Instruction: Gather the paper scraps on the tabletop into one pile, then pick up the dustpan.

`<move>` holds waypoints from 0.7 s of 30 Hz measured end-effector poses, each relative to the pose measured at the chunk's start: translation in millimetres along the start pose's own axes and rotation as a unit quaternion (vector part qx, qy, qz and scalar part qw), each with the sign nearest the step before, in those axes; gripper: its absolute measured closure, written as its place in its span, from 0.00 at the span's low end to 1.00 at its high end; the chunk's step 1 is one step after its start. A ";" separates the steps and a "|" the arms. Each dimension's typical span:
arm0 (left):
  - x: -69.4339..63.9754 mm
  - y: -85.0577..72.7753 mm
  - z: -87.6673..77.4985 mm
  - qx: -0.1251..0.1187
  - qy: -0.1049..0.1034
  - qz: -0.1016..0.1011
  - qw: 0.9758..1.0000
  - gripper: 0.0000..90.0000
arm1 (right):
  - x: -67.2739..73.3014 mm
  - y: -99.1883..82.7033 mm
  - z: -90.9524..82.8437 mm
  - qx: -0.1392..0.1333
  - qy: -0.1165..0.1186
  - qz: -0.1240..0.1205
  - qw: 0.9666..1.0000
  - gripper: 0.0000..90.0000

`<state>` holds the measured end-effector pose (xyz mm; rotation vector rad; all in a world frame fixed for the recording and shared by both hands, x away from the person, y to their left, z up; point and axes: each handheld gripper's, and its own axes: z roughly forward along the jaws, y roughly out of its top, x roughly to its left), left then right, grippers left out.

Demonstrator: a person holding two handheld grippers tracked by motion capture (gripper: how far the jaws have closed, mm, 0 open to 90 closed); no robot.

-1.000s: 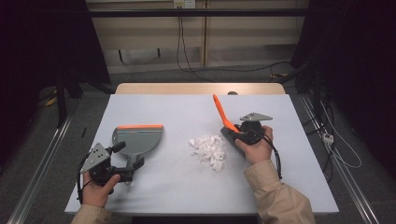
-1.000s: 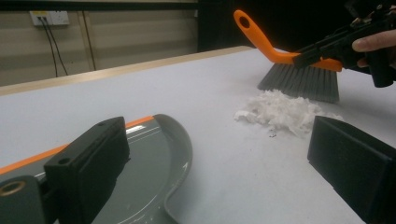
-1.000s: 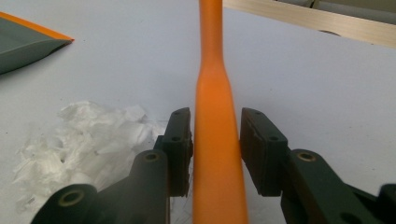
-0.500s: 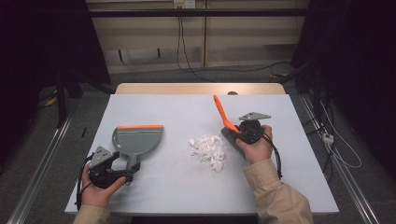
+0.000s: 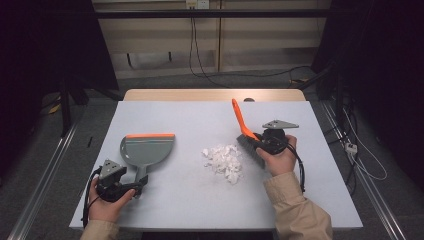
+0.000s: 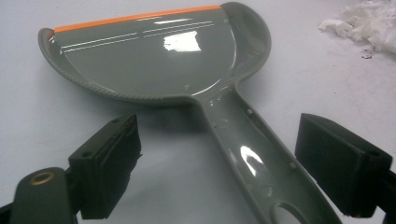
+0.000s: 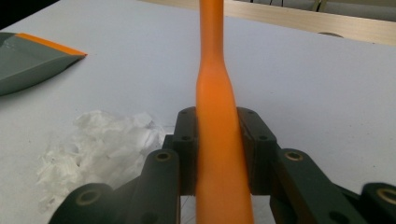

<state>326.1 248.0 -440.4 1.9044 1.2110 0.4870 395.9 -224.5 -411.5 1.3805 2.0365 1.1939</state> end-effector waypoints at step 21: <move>-0.1 7.6 4.2 0.007 0.016 -0.018 1.000 0.19 | -1.3 4.8 -18.6 -0.025 -0.004 -0.002 1.000 0.80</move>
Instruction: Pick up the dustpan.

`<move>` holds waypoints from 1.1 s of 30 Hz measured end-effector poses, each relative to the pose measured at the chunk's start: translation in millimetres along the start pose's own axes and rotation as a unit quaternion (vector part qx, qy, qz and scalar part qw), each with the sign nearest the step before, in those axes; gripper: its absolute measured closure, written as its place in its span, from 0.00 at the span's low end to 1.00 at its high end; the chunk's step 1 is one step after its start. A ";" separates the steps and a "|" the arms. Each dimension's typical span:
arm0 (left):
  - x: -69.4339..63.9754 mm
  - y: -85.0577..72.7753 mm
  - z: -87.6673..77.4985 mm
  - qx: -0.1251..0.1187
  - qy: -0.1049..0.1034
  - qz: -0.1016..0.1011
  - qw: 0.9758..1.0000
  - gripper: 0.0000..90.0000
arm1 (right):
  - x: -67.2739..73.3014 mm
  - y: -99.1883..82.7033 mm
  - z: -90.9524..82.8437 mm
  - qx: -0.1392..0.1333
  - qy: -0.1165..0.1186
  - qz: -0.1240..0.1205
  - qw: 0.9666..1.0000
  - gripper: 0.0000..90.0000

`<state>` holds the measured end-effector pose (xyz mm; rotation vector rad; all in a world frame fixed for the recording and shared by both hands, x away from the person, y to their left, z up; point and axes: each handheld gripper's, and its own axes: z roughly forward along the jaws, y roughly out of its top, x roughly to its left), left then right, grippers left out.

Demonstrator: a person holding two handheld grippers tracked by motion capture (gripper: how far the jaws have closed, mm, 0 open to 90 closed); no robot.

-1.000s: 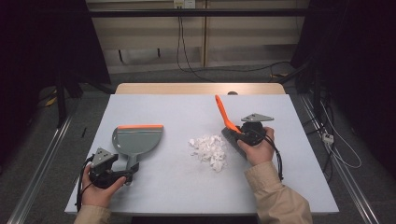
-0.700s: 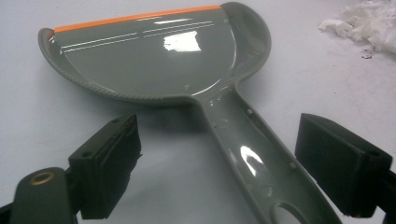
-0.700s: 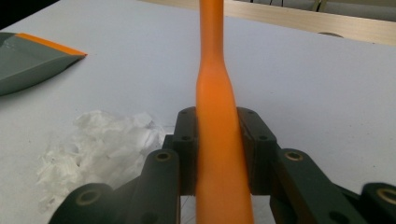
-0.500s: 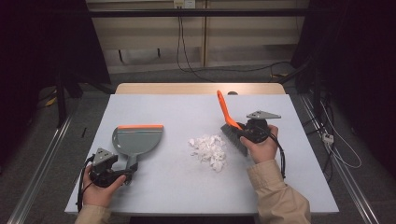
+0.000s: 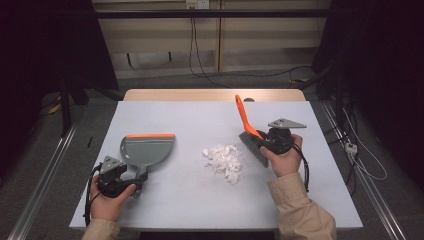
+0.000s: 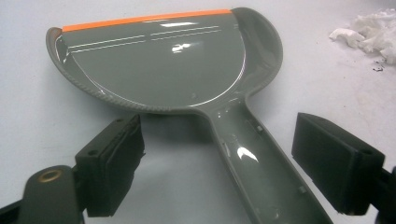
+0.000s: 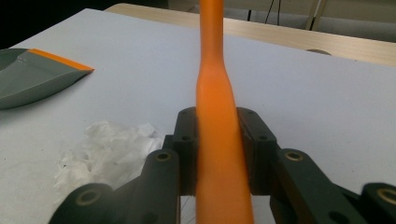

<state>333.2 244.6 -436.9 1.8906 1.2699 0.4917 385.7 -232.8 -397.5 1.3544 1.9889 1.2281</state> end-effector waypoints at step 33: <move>19.3 6.0 1.3 0.018 0.002 0.023 1.000 0.52 | 1.6 -3.2 -2.3 0.000 -0.003 -0.003 1.000 0.80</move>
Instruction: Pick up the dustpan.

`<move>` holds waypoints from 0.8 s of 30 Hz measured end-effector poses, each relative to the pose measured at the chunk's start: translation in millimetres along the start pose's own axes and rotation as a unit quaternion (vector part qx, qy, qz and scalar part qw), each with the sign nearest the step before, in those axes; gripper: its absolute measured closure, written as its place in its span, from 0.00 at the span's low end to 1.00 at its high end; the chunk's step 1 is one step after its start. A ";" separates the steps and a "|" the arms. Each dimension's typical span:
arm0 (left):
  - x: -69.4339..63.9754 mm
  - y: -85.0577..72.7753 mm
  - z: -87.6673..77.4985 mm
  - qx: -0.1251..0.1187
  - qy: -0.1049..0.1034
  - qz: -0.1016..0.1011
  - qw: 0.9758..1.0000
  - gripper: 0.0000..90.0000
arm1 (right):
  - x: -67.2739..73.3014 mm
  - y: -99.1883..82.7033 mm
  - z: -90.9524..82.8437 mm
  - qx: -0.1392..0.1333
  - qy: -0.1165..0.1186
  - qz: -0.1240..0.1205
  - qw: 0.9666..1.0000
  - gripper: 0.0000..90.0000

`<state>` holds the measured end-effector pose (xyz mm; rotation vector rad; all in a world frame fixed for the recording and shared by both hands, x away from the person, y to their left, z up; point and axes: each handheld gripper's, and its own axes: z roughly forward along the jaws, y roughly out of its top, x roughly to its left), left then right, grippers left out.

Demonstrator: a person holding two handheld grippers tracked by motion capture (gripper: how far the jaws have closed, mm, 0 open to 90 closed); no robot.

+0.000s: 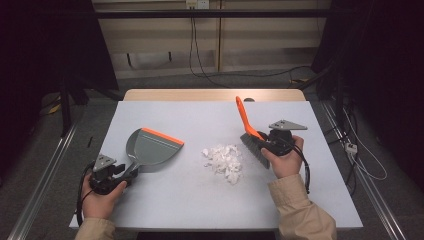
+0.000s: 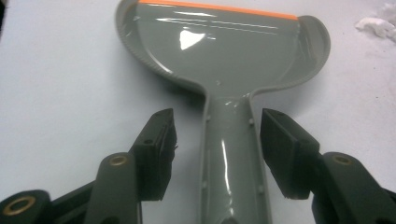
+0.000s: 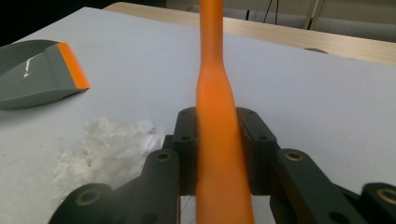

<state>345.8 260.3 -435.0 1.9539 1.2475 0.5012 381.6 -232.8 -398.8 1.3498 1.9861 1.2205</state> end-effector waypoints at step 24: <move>-0.6 9.9 15.2 0.030 -0.030 0.021 0.999 0.70 | -1.4 -0.7 -2.2 -0.004 0.000 -0.004 1.000 0.80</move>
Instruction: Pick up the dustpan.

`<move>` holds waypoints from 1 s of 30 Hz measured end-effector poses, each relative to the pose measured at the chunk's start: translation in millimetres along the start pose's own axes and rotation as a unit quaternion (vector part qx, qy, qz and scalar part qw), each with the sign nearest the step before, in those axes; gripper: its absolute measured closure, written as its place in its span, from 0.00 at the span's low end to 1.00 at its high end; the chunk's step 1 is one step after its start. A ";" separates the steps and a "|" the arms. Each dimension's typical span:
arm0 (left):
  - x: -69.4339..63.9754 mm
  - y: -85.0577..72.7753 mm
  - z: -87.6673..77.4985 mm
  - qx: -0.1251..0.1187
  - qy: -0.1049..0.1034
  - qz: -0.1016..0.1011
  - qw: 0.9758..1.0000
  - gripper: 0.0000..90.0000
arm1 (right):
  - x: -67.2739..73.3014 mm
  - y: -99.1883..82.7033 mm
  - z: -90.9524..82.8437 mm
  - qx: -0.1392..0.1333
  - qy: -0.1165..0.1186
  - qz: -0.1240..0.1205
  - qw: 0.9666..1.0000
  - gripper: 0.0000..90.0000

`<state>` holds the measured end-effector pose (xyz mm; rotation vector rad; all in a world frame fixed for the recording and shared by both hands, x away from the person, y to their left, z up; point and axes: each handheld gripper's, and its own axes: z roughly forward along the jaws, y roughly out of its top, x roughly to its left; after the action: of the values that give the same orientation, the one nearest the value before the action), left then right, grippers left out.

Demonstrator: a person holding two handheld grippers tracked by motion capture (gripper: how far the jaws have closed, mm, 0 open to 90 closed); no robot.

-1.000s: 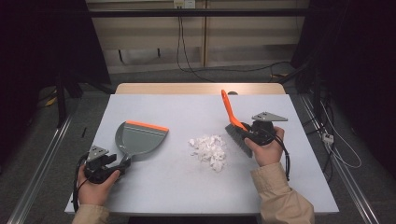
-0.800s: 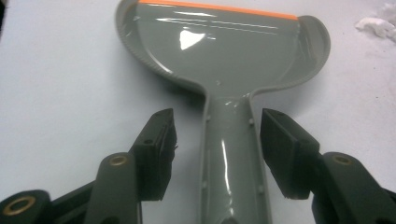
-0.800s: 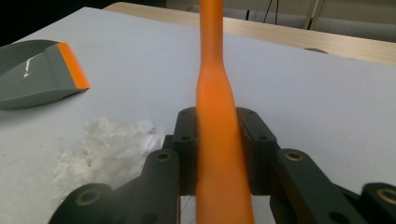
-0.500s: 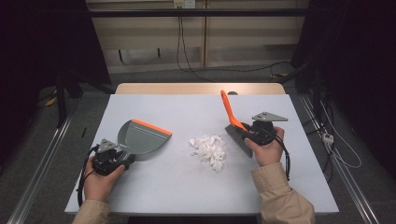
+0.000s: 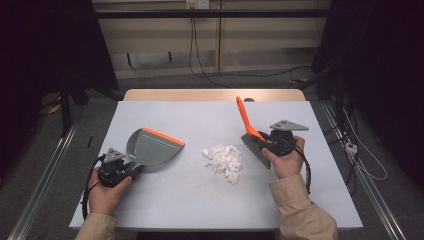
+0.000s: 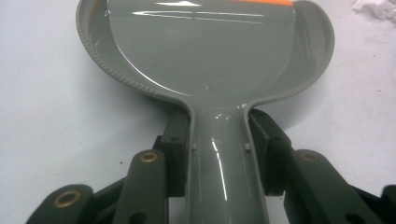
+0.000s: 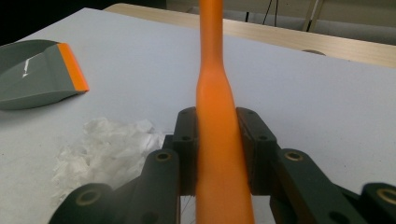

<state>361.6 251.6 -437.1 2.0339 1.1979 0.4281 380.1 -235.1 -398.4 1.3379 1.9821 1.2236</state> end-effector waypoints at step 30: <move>-40.3 -3.9 -31.0 0.027 -0.132 0.111 0.985 0.69 | 4.7 -1.4 24.0 -0.007 -0.010 -0.007 1.000 0.80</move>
<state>319.9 231.3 -415.8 2.2006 0.8354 0.2236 395.5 -220.9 -411.3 1.3209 1.9628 1.2112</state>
